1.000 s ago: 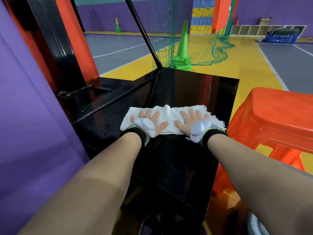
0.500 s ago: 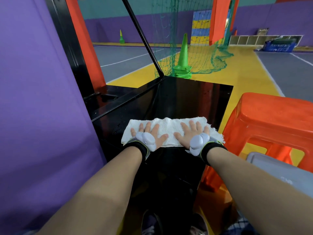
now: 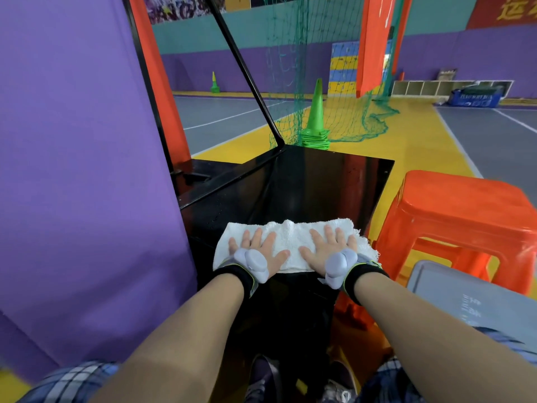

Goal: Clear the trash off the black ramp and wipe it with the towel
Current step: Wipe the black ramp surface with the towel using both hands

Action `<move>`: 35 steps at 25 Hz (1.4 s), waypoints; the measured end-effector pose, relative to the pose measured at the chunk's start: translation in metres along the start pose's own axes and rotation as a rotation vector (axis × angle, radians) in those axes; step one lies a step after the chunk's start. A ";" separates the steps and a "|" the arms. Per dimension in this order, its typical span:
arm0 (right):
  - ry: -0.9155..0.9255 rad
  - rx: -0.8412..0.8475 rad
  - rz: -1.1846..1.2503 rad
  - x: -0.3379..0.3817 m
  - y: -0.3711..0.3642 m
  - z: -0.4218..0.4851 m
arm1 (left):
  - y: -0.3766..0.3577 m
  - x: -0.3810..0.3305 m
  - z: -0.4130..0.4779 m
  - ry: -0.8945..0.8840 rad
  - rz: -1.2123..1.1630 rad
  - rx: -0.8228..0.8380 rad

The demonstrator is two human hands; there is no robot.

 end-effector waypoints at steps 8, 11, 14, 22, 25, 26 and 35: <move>-0.008 0.000 -0.084 0.019 0.015 -0.025 | -0.004 0.005 0.001 0.018 -0.038 -0.055; -0.019 -0.004 -0.076 0.028 0.021 -0.021 | 0.001 0.010 0.011 0.027 -0.055 -0.040; -0.030 0.007 -0.066 0.038 0.026 -0.008 | 0.007 0.020 0.021 0.058 -0.064 -0.049; 0.005 -0.020 -0.081 0.070 0.030 0.047 | 0.014 0.053 0.063 0.137 -0.051 -0.081; 0.030 -0.006 -0.063 0.081 0.035 0.065 | 0.015 0.064 0.081 0.179 -0.028 -0.110; 0.036 0.004 -0.057 0.084 0.036 0.069 | 0.016 0.068 0.087 0.186 -0.028 -0.114; 0.057 -0.013 -0.029 0.104 0.048 0.127 | 0.028 0.103 0.180 0.159 -0.092 -0.122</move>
Point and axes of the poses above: each hand's wrist, its own z-axis towards the middle knuckle, its own y-axis out of the back of the hand, x = y × z, the point moved 7 cm from there along z, towards the middle knuckle, and after that the axes turned 6 degrees about x, right-handed, at the moved point
